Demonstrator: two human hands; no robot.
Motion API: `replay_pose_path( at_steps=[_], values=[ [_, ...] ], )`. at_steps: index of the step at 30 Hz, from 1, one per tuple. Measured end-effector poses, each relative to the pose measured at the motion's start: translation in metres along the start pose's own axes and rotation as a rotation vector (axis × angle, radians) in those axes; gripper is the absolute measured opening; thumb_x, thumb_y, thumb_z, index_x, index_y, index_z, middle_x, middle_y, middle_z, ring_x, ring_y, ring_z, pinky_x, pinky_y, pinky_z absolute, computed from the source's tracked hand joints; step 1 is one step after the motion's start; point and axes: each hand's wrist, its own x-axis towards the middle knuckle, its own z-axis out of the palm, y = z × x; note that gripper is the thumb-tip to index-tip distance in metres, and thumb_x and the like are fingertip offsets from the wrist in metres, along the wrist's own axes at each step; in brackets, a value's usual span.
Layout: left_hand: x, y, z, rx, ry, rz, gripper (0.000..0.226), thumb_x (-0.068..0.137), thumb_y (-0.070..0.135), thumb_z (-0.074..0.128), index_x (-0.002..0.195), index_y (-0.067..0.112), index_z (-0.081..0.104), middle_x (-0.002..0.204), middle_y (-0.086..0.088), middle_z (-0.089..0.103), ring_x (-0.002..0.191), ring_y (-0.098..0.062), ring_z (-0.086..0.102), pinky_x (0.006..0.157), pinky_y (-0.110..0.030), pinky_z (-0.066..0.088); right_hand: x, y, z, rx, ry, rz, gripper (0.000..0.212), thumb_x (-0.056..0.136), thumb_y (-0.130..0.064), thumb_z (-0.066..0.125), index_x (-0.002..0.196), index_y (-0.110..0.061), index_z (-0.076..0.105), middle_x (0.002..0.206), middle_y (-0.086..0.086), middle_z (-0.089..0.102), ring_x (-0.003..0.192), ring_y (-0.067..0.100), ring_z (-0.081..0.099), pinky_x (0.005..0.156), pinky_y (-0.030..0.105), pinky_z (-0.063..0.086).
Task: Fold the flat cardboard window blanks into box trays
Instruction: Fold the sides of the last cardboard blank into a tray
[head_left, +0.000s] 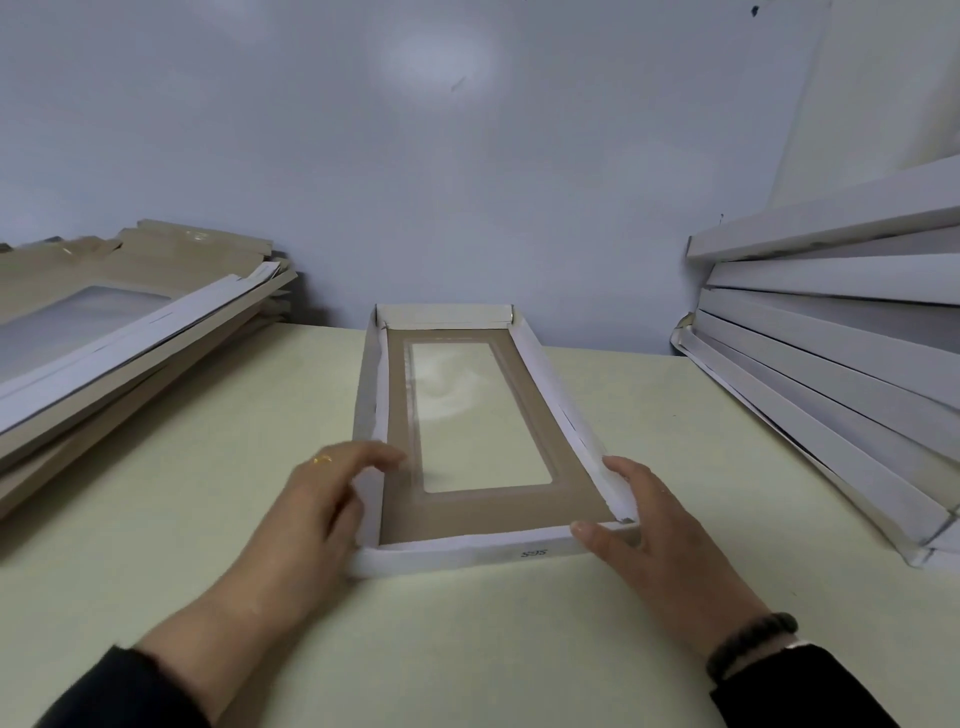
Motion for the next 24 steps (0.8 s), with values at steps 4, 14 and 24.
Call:
replay_pose_path(
  at_steps=[4, 14, 24],
  values=[
    [0.01, -0.019, -0.009, 0.311, -0.261, 0.14, 0.067, 0.065, -0.027, 0.042, 0.101, 0.021, 0.071, 0.118, 0.016, 0.058, 0.131, -0.004, 0.034, 0.11, -0.025, 0.023, 0.002, 0.0, -0.001, 0.018, -0.02, 0.063, 0.059, 0.081, -0.043, 0.063, 0.131, -0.025, 0.037, 0.126, -0.007, 0.048, 0.112, 0.011, 0.048, 0.085, 0.02, 0.035],
    [-0.001, 0.025, 0.026, 0.394, -0.446, 0.255, 0.03, 0.087, 0.021, 0.041, 0.109, 0.031, 0.059, 0.104, 0.02, 0.06, 0.099, -0.004, 0.052, 0.09, -0.018, 0.025, -0.011, -0.044, 0.007, -0.507, 0.327, -0.32, 0.02, 0.076, -0.027, 0.049, 0.082, -0.018, 0.066, 0.072, -0.001, 0.065, 0.057, 0.022, 0.059, 0.049, 0.027, 0.039],
    [0.008, 0.027, 0.036, 0.48, -0.372, 0.257, 0.039, 0.083, 0.051, 0.033, 0.077, 0.025, 0.061, 0.077, 0.013, 0.057, 0.075, -0.007, 0.055, 0.072, -0.022, 0.03, -0.021, -0.041, 0.016, -0.445, -0.056, -0.443, 0.028, 0.064, -0.04, 0.066, 0.068, -0.028, 0.042, 0.062, -0.011, 0.05, 0.066, 0.007, 0.039, 0.057, 0.021, 0.028]
  ],
)
